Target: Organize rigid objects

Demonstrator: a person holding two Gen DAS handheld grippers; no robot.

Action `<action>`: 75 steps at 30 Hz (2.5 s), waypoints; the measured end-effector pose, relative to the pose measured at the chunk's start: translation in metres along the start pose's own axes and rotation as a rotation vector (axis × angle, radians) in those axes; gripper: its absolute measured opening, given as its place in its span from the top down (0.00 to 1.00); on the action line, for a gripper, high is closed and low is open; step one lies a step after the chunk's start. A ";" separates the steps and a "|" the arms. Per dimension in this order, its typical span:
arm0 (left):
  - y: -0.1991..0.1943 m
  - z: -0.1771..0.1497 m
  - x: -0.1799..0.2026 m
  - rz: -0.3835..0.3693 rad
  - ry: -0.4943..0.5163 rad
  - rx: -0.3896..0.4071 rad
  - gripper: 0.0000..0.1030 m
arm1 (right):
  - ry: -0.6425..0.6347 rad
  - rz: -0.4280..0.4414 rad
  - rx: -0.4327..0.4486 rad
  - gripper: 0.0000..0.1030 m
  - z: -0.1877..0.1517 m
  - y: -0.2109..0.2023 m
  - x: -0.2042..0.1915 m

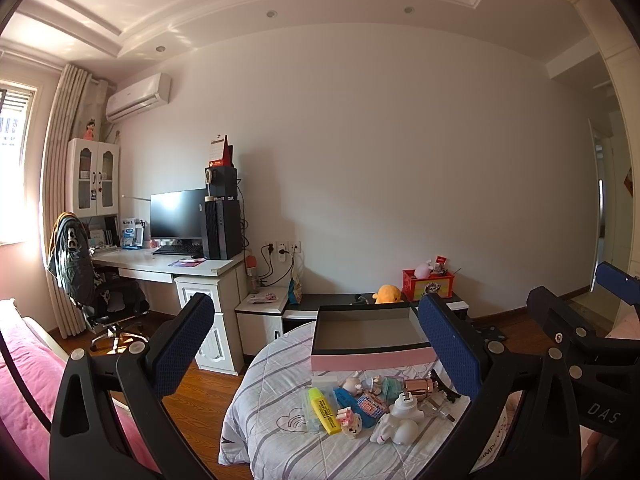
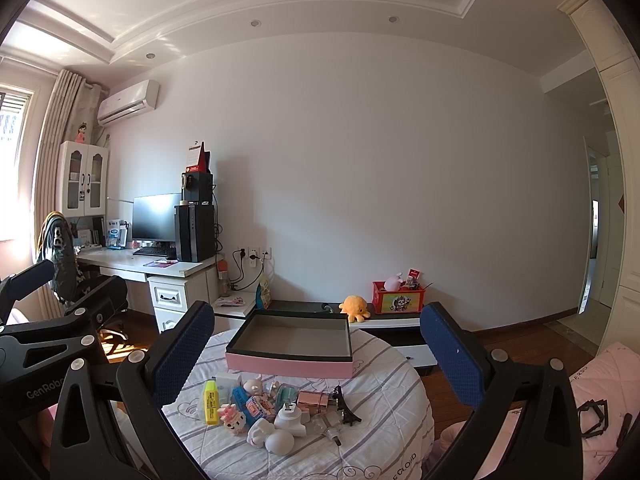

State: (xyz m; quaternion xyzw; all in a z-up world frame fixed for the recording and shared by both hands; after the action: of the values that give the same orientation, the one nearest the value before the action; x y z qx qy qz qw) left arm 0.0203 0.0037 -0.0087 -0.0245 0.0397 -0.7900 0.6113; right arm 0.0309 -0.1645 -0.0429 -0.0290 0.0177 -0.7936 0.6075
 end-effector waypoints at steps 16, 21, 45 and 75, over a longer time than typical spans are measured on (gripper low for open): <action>0.000 -0.001 0.000 0.001 0.001 0.000 0.00 | -0.001 0.002 -0.003 0.00 -0.001 -0.002 -0.001; 0.000 0.000 0.000 0.000 0.000 0.000 0.00 | -0.002 0.002 -0.004 0.00 -0.001 -0.003 -0.001; 0.044 -0.044 -0.017 -0.058 -0.012 -0.110 0.00 | -0.013 0.013 -0.113 0.00 -0.029 0.035 -0.005; 0.202 -0.210 -0.079 -0.051 -0.184 -0.568 0.00 | -0.085 -0.008 -0.563 0.00 -0.188 0.188 -0.002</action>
State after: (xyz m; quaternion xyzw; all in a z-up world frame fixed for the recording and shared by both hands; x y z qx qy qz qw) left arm 0.2164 0.0368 -0.2354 -0.2669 0.2028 -0.7569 0.5610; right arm 0.2001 -0.2126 -0.2427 -0.2299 0.2118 -0.7578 0.5727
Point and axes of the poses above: each gripper's, at about its wrist camera, not at the fingertips, and y roughly the way its jaws point, x to its right, z to its top, the point moved 1 cm from there along y, roughly the way its jaws point, and after that the axes turned 14 degrees about -z, right-handed, at the moved point
